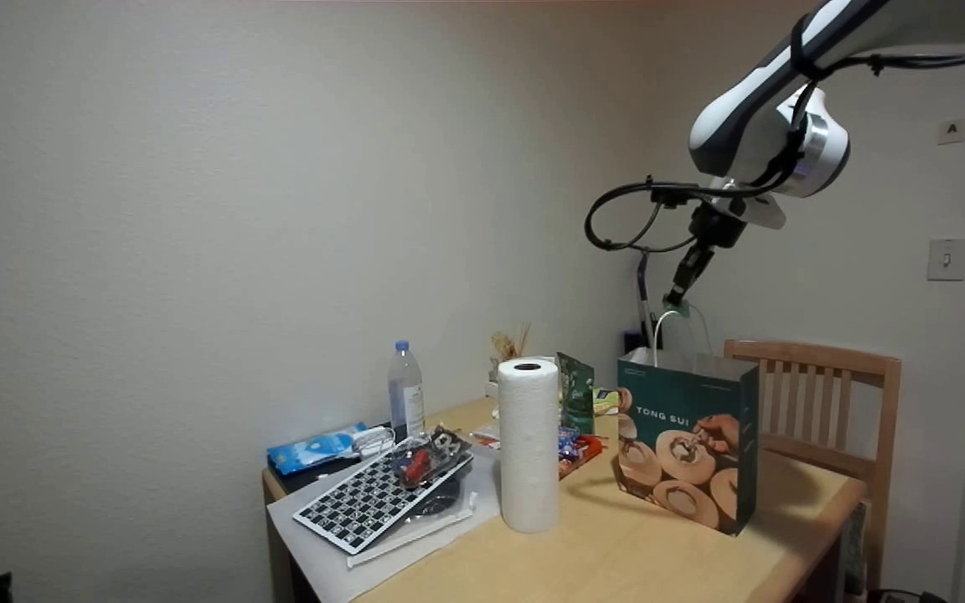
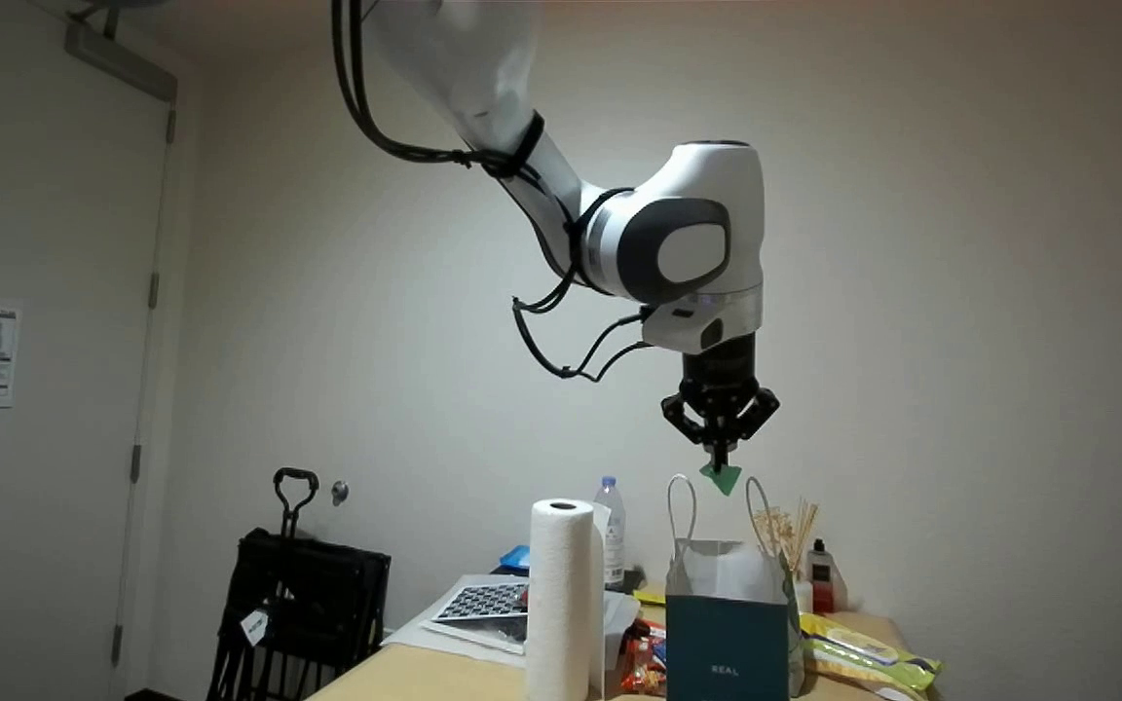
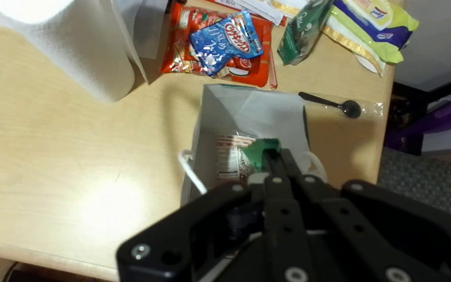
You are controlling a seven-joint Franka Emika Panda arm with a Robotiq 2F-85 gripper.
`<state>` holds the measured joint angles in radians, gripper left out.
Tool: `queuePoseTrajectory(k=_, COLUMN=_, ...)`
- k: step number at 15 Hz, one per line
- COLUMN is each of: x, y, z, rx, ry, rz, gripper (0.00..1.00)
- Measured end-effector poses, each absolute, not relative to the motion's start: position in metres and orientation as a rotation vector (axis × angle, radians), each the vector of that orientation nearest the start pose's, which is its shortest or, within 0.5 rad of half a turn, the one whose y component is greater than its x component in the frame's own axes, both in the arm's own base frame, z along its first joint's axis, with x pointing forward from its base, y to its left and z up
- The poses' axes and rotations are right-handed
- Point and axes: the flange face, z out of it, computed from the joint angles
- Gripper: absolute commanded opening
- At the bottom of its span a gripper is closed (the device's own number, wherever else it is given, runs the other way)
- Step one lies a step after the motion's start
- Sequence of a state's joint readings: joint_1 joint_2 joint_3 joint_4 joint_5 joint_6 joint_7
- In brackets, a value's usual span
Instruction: Put the green sachet inside the paper bag
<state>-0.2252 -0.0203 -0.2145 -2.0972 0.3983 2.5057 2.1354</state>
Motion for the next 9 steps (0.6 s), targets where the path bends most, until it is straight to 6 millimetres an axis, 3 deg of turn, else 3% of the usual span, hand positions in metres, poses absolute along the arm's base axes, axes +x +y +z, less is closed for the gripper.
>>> queuePoseTrajectory(k=4, x=0.501, y=-0.277, z=0.486, rx=-0.302, ry=2.581, rz=-0.069, gripper=0.53)
queuePoseTrajectory(k=9, x=0.494, y=-0.283, z=0.49, rx=-0.273, ry=2.578, rz=-0.05, gripper=0.84)
